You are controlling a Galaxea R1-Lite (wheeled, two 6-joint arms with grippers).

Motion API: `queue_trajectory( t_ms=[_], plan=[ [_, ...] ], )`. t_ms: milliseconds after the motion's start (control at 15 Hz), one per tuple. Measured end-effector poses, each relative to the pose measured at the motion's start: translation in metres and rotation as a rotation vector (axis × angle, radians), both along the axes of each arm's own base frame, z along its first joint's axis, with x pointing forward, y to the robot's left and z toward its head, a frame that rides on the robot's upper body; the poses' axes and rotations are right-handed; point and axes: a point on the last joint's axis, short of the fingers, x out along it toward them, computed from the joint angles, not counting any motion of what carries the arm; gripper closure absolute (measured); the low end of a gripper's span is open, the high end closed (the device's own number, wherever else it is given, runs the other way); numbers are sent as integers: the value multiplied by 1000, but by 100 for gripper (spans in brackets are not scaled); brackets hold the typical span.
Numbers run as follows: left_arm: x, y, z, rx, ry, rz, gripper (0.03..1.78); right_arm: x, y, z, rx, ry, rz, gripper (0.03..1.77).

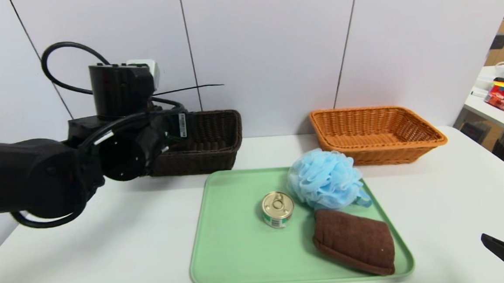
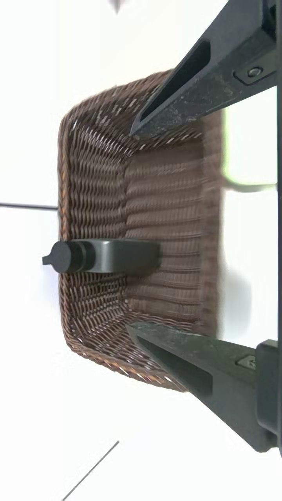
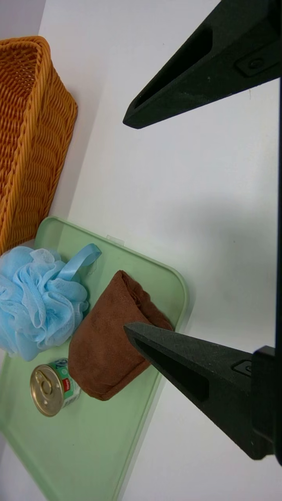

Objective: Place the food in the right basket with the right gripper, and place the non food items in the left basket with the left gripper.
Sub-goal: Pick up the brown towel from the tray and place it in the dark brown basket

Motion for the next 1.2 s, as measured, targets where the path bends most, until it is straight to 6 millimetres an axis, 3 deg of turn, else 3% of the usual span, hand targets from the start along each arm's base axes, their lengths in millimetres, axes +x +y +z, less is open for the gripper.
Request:
queue_trajectory(
  t_ms=[400, 667, 1200],
  plan=[
    [-72, 11, 6, -9, -19, -101, 14, -1, 0, 0, -5, -6, 0, 9],
    [-106, 20, 2, -8, -23, -158, 13, -1, 0, 0, -8, -7, 2, 9],
    [-132, 32, -22, -3, -6, -193, 12, 3, 1, 4, -18, -8, 12, 9]
  ],
)
